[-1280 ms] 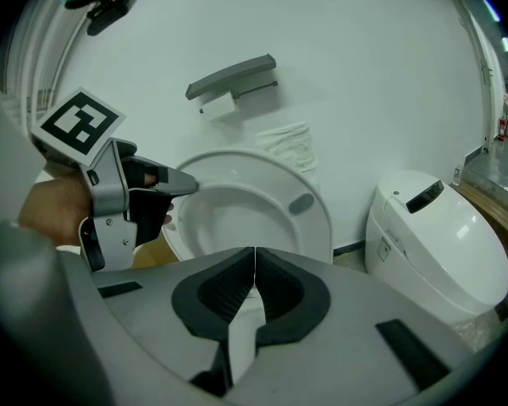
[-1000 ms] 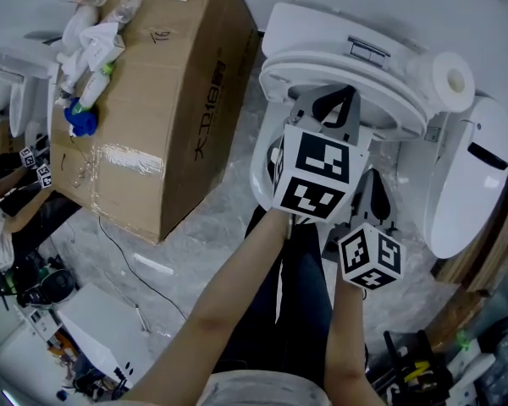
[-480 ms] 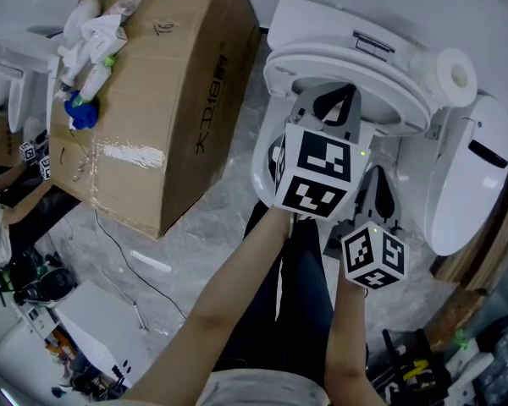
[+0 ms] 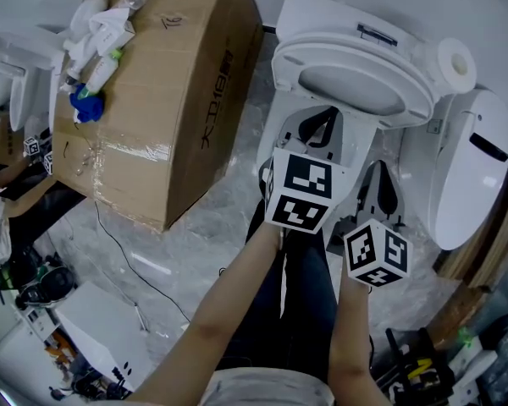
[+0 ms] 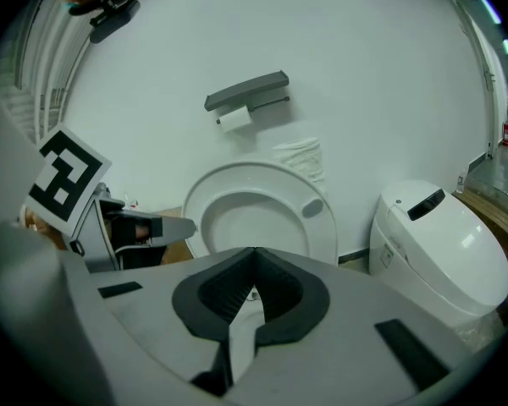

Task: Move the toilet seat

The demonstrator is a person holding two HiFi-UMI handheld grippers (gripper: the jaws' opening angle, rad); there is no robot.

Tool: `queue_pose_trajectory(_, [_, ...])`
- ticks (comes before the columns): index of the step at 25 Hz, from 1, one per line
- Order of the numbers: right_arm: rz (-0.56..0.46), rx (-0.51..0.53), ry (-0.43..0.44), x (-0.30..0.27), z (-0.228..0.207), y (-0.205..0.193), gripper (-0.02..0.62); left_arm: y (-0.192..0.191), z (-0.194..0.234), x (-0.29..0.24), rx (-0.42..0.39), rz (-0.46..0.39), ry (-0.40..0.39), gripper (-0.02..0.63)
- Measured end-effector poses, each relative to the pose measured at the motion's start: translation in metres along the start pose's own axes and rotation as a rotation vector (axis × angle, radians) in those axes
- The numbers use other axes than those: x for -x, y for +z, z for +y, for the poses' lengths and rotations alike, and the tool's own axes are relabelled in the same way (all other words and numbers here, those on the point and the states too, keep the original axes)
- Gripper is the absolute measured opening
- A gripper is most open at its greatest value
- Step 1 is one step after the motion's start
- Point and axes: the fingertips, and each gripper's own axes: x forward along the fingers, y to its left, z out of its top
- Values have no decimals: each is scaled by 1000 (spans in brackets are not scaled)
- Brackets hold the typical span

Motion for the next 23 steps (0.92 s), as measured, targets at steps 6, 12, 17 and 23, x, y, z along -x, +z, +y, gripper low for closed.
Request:
queue_pose_trajectory(6, [-14,5,10,15,8,-7,15,-29,-9,26,10,19,-5,15])
queue_pose_trajectory(12, [-15,13,21,34,21,-15,15,-42,-9,55,-3,22,2,15])
queue_pose_trajectory(17, [-19,15,39,51,33,-17,15,-46,-15,78,-8,21,8,15])
queue_pose_trajectory(23, [-43,48,82,66,48,-3,15,-44,-23,99,5,3,19,15])
